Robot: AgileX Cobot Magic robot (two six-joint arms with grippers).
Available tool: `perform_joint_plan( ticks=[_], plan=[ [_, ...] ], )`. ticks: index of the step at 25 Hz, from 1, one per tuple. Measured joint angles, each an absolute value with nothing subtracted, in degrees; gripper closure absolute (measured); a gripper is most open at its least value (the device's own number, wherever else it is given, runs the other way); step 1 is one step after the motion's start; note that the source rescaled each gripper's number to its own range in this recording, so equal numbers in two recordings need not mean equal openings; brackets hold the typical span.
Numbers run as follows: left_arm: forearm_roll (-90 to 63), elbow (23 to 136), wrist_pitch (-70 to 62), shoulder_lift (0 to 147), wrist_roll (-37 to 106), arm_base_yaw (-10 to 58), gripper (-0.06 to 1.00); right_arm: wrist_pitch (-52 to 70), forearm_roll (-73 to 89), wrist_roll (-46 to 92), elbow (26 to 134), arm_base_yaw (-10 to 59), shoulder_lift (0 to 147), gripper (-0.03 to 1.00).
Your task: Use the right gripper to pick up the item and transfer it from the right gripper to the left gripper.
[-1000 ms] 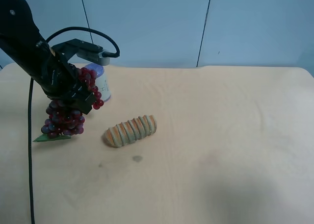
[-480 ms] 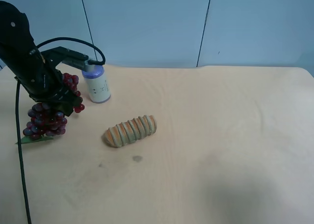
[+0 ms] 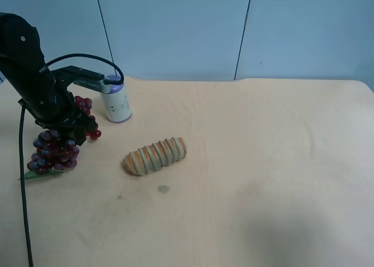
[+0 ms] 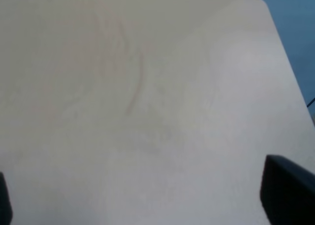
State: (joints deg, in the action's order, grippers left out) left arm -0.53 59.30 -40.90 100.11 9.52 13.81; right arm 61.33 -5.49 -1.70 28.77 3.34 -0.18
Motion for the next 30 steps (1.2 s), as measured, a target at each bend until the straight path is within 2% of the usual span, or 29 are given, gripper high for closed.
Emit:
perform_joint_plan(
  ticks=[5,6,10,11,12,16,30],
  plan=[
    [-0.6,59.3,-40.0,101.2,10.1,13.8,0.93,61.3,-5.5,-1.7,28.8,3.3,-0.2,-0.03],
    [-0.6,59.3,-39.5,101.6,10.3,13.8,0.85,61.3,-5.5,-1.7,28.8,3.3,-0.2,-0.03],
    [-0.6,59.3,-37.4,102.2,10.3,13.8,0.18,61.3,-5.5,-1.7,28.8,3.3,-0.2,-0.03],
    [-0.6,59.3,-36.9,102.3,10.2,13.8,0.08,61.3,-5.5,-1.7,28.8,3.3,-0.2,-0.03],
    [-0.5,59.3,-36.4,102.3,9.9,13.8,0.03,61.3,-5.5,-1.7,28.8,3.3,-0.2,-0.03],
    [-0.5,59.3,-36.1,102.3,9.5,13.8,-0.03,61.3,-5.5,-1.7,28.8,3.3,-0.2,-0.03],
    [-0.6,59.3,-44.9,100.5,7.8,13.8,-0.03,61.3,-5.5,-1.7,28.8,3.3,-0.2,-0.02]
  ],
)
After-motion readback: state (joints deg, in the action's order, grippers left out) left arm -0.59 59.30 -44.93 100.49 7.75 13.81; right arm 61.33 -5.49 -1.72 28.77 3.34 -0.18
